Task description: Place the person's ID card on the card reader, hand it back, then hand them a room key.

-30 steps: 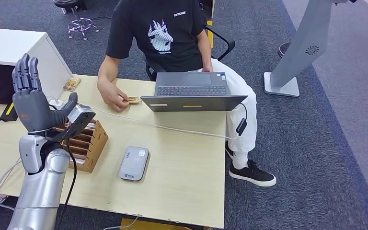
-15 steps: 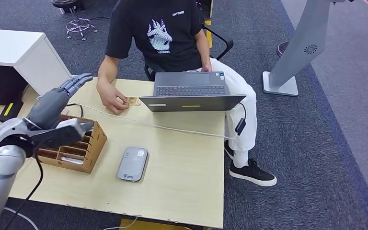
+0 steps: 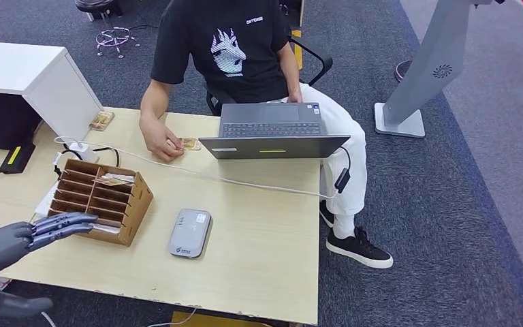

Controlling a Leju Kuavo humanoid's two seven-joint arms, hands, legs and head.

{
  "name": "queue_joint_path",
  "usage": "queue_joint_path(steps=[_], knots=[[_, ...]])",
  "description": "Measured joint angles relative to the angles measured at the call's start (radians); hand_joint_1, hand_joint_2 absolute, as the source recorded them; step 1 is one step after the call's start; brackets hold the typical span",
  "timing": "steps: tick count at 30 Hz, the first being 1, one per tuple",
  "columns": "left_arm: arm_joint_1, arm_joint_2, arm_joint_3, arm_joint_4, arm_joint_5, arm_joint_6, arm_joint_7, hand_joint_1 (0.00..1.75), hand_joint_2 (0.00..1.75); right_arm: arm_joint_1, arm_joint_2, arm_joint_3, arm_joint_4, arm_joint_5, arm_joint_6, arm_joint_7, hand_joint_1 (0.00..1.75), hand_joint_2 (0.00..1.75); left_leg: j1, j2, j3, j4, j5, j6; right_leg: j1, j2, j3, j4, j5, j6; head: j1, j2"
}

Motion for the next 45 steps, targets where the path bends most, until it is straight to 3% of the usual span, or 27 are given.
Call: queue_joint_path(steps=[4,7,12,15,20,26,33,45], knots=[[0.163,-0.025,0.287,-0.115,0.039,-0.103,0.056,0.00,1.75,0.004,0.000,0.000,0.000,-0.016,-0.001,0.000,0.00,1.75,0.000,-0.002,0.000,0.000,0.000,0.000,0.000,-0.002,0.000,0.000,0.000,0.000,0.000,0.000],[0.235,-0.050,0.424,-0.173,0.029,-0.122,0.069,0.00,1.75,0.005,0.000,0.000,0.000,-0.018,-0.001,0.000,0.00,1.75,0.000,-0.003,0.000,0.000,0.000,0.000,0.000,-0.003,0.000,0.000,-0.001,0.000,0.000,0.000],[0.287,-0.077,0.523,-0.215,0.006,-0.117,0.075,0.00,1.75,0.005,0.000,0.000,0.000,-0.017,-0.002,0.000,0.00,1.75,0.000,-0.004,0.000,0.000,0.000,0.000,0.000,-0.005,0.000,0.000,-0.001,0.000,0.000,0.000],[0.291,-0.087,0.540,-0.221,-0.126,-0.051,0.123,0.00,1.75,0.005,0.000,0.000,0.000,-0.027,-0.007,0.003,0.00,1.75,0.000,-0.004,0.000,0.000,0.000,0.000,0.000,-0.005,0.000,0.000,-0.001,0.000,0.000,0.000],[0.239,-0.086,0.476,-0.179,-0.482,0.182,0.251,0.00,1.75,0.007,0.004,-0.001,0.000,-0.043,-0.019,0.012,0.00,1.75,0.000,-0.004,0.001,0.000,0.000,0.000,0.000,-0.005,0.000,0.000,-0.001,0.000,0.000,0.000],[0.121,-0.085,0.246,-0.066,-0.759,0.354,0.361,0.00,1.75,0.008,0.015,-0.003,0.001,-0.055,-0.047,0.032,0.00,1.75,0.000,-0.004,0.001,0.000,0.001,-0.001,0.000,-0.005,0.001,0.000,0.000,0.000,0.000,0.000],[0.022,-0.085,0.058,0.023,-0.857,0.381,0.408,0.00,1.75,0.008,0.019,-0.004,0.001,-0.055,-0.053,0.040,0.00,1.75,0.000,-0.004,0.001,0.000,0.001,-0.001,0.000,-0.004,0.000,0.000,0.000,-0.001,0.000,0.000],[-0.031,-0.088,-0.020,0.067,-0.908,0.388,0.428,0.00,1.75,0.008,0.019,-0.004,0.001,-0.055,-0.053,0.041,0.00,1.75,0.000,-0.004,0.001,0.000,0.001,-0.001,0.000,-0.005,0.000,0.000,0.000,-0.001,0.000,0.000]])
